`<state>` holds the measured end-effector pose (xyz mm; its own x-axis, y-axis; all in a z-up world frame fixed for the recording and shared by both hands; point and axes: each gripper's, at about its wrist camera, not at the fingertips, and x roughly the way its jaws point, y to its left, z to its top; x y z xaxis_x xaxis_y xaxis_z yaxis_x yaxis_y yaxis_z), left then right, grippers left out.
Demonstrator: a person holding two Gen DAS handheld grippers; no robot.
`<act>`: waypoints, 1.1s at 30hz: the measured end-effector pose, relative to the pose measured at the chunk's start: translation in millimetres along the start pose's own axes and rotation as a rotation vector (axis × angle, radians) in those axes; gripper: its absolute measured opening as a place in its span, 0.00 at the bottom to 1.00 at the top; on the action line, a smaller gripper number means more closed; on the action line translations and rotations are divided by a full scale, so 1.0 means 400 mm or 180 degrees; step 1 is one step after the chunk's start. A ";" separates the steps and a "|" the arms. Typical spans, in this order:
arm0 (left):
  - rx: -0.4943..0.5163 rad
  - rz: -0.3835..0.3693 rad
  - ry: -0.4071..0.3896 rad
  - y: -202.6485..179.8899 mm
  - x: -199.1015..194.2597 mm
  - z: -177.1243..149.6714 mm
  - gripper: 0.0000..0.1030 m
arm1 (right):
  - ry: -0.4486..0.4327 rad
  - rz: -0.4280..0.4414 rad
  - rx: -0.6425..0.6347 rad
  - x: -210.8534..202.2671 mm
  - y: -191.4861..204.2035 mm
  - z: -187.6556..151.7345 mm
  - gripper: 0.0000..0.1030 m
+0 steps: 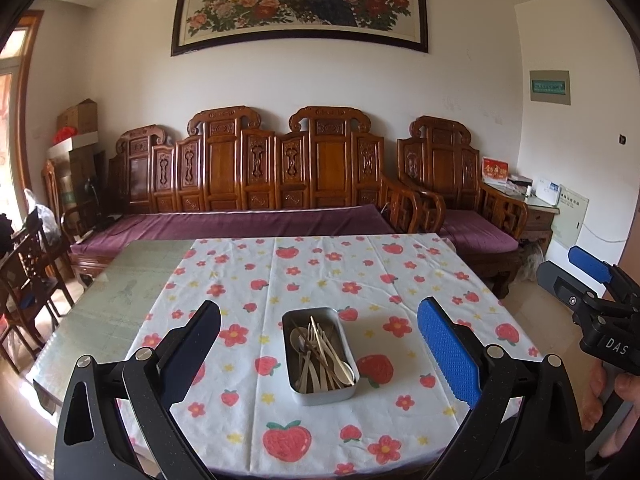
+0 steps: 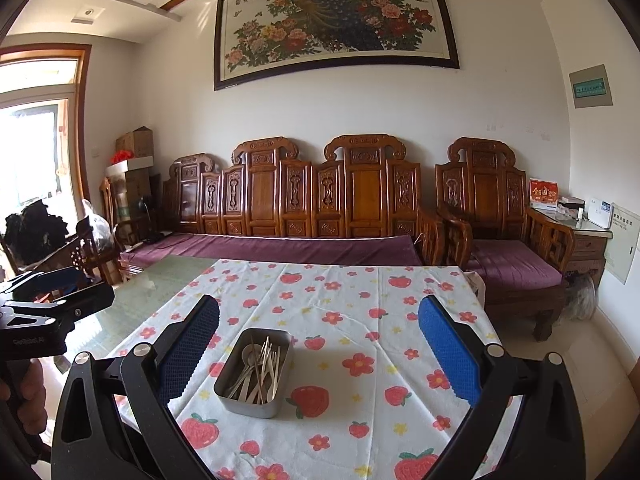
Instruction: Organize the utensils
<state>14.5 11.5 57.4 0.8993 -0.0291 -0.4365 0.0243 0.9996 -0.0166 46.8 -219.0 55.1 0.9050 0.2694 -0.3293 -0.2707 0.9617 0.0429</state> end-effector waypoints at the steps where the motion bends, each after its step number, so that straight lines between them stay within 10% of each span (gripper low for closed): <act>1: 0.0002 0.0002 0.0001 -0.001 0.001 -0.002 0.92 | 0.0005 0.0003 0.0004 0.000 -0.001 0.000 0.97; 33: -0.0020 -0.0014 -0.0009 -0.007 -0.003 -0.009 0.92 | 0.0054 -0.0006 0.0021 0.021 0.001 -0.024 0.97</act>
<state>11.9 8.9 54.6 0.9004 -0.0335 -0.4337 0.0256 0.9994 -0.0241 51.1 -216.6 43.1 0.8997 0.2669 -0.3454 -0.2669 0.9625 0.0485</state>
